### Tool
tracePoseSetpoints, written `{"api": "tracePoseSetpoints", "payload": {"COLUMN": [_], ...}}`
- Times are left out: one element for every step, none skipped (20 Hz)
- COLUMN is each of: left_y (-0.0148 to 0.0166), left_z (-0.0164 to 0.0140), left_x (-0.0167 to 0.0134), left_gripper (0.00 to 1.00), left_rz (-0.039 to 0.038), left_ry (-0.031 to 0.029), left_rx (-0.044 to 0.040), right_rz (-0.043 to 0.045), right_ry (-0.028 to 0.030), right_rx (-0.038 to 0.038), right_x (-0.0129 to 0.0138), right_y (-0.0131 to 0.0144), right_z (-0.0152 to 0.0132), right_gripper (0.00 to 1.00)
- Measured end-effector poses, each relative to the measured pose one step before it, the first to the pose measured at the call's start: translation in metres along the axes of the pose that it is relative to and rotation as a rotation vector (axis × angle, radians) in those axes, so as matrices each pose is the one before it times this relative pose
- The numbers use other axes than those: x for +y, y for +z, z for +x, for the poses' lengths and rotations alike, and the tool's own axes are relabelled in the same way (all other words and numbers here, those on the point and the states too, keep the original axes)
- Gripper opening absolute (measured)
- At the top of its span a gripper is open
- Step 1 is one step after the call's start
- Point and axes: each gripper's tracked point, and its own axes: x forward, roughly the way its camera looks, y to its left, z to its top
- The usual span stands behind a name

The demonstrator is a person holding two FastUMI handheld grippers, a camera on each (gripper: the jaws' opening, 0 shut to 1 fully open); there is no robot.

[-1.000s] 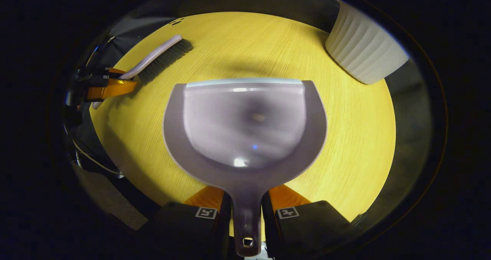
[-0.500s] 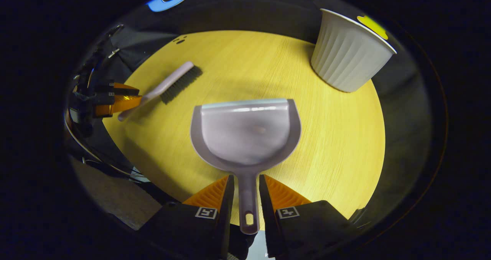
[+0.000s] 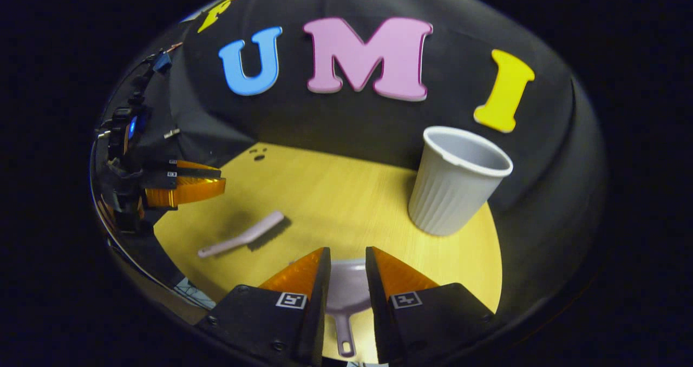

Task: Pick up the small broom and dustpan from the desktop, sweep the trash into the dustpan with the broom, and then empty the trash into the garbage bin.

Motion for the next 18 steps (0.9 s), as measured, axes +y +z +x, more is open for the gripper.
{"api": "tracePoseSetpoints", "payload": {"left_y": [0.01408,0.01565,0.01321,0.01146,0.00866,0.00537,0.00235,0.00132,-0.00038,-0.00055,-0.00186,-0.00066,-0.00064,-0.00026,-0.00194,-0.00072,-0.00188,-0.0001], "left_z": [-0.0063,-0.00672,-0.0049,-0.00505,-0.00474,-0.00489,-0.00397,-0.00445,-0.0044,-0.00213,-0.00087,-0.00089,0.00096,0.00031,0.00029,-0.00101,-0.00156,-0.00119], "left_x": [0.0037,0.00255,-0.00047,0.00123,-0.00047,0.00103,0.00158,0.00103,0.00192,0.00118,0.00207,0.00151,0.001,0.00172,0.00073,0.0006,0.00131,0.00095], "left_gripper": [0.34,0.34,0.34,0.34,0.34,0.34,0.39,0.34,0.34,0.34,0.34,0.34,0.34,0.34,0.34,0.34,0.34,0.34], "left_rz": [0.0026,-0.00098,-0.00553,-0.00849,-0.00719,-0.00008,0.00864,0.00698,0.0014,-0.00437,-0.00065,-0.00023,0.00316,0.00617,0.00799,0.00752,0.00101,-0.00172], "left_ry": [0.00226,0.00474,0.00165,0.00136,-0.00266,-0.00045,-0.00156,-0.00535,-0.01071,-0.00968,-0.00826,-0.00794,-0.00926,-0.00768,-0.01024,-0.00511,-0.00271,0.00002], "left_rx": [-0.04921,-0.04289,-0.04373,-0.03914,-0.03448,-0.02297,-0.01392,-0.00593,-0.00351,-0.00035,-0.00059,0.00075,-0.00032,-0.00148,0.00117,0.00179,0.00425,0.00154], "right_rz": [-0.01453,-0.00595,-0.00151,-0.00422,-0.00663,-0.00754,-0.00683,-0.00656,-0.0013,0.00364,0.00701,0.00451,-0.00062,-0.00161,-0.0013,0.00742,0.01366,0.01082], "right_ry": [-0.0087,-0.00565,-0.00522,-0.00918,-0.01291,-0.01073,-0.00926,-0.01506,-0.01114,-0.01521,-0.01166,-0.01474,-0.01566,-0.01599,-0.01453,-0.00598,0.00488,0.00393], "right_rx": [-0.03986,-0.03415,-0.03134,-0.03036,-0.03202,-0.0312,-0.02133,-0.00904,-0.00479,-0.00335,-0.00408,-0.00085,0.00109,0.00076,0.00351,0.01007,-0.00151,-0.00191], "right_x": [-0.00123,0.00153,0.00341,0.00222,-0.00133,0.00284,0.00294,0.00186,0.00117,0.00187,0.00241,0.00238,0.00151,0.00258,0.00166,0.00398,0.00516,0.00346], "right_y": [0.01338,0.00891,0.01189,0.01269,0.00976,0.01155,0.00775,0.00283,0.00253,0.00167,0.00349,0.00136,0.00038,-0.00032,-0.00001,-0.00005,0.00182,0.0026], "right_z": [-0.00124,-0.00281,-0.00434,-0.00248,-0.00207,-0.00019,-0.00174,-0.0001,-0.00137,-0.00065,-0.00103,-0.00118,-0.00193,-0.00001,0.0,-0.0009,0.00074,0.00019], "right_gripper": [0.41,0.41,0.41,0.41,0.41,0.4,0.39,0.36,0.36,0.36,0.36,0.36,0.36,0.36,0.36,0.36,0.36,0.36]}}
